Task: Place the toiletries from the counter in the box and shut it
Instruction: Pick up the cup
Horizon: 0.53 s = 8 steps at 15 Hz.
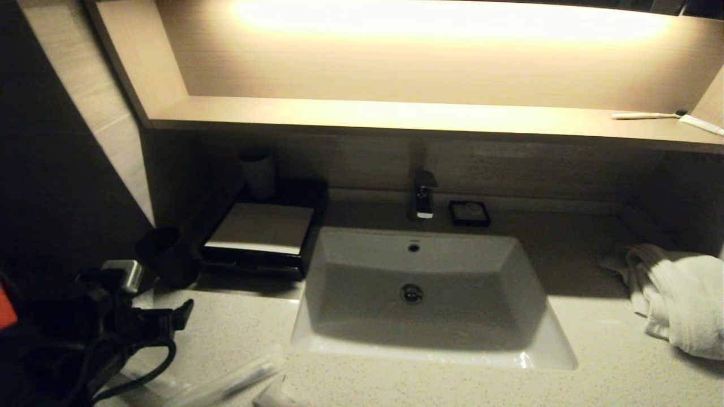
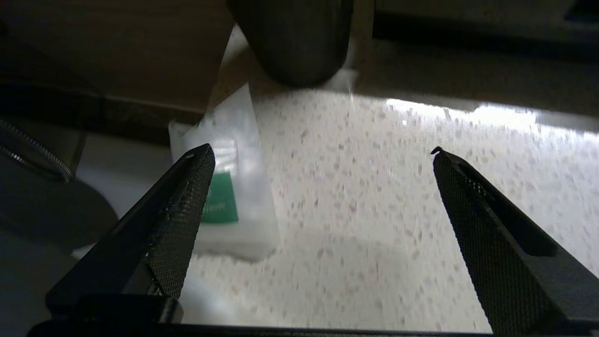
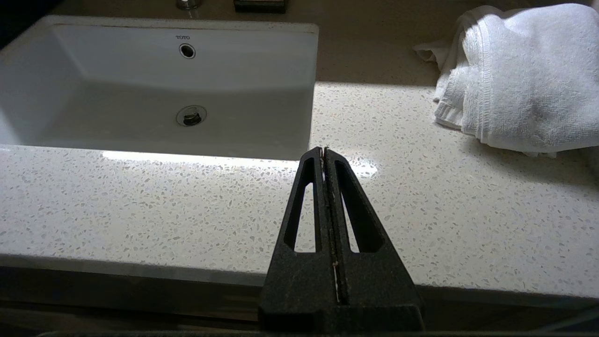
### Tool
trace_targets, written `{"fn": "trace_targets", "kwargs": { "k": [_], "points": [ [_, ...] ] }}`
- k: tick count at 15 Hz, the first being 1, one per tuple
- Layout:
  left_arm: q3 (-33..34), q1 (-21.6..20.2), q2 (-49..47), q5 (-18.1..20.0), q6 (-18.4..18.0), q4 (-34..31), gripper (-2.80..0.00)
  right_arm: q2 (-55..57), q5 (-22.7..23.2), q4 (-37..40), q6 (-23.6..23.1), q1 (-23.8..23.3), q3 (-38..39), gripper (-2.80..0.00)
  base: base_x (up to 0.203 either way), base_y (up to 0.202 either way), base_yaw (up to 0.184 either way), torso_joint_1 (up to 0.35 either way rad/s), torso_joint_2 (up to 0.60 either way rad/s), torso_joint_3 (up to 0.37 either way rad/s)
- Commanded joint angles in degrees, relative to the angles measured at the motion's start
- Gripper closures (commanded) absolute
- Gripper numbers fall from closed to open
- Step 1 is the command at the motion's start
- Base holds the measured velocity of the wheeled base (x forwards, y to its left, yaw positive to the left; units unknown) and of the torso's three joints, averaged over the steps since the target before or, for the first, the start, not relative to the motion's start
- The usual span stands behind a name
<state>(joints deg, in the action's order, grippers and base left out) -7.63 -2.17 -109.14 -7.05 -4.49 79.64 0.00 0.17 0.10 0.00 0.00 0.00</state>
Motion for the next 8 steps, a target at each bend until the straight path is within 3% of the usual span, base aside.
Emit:
{"fn": "trace_targets", "kwargs": {
  "k": [1, 6, 8],
  "points": [
    [-0.63, -0.73, -1.51, 0.1, -0.08, 1.31, -2.8, 0.0, 0.0, -0.02, 0.0, 0.0, 0.0, 0.0, 0.0, 0.0, 0.0, 0.0, 0.0, 0.0],
    [-2.12, -3.3, -1.41, 3.6, -0.02, 1.43, -2.8, 0.0, 0.0, -0.02, 0.0, 0.0, 0.0, 0.0, 0.0, 0.0, 0.0, 0.0, 0.0, 0.0],
    [-2.3, -4.22, -1.36, 6.71, 0.0, 1.45, -2.8, 0.0, 0.0, -0.02, 0.0, 0.0, 0.0, 0.0, 0.0, 0.0, 0.0, 0.0, 0.0, 0.0]
  ]
}}
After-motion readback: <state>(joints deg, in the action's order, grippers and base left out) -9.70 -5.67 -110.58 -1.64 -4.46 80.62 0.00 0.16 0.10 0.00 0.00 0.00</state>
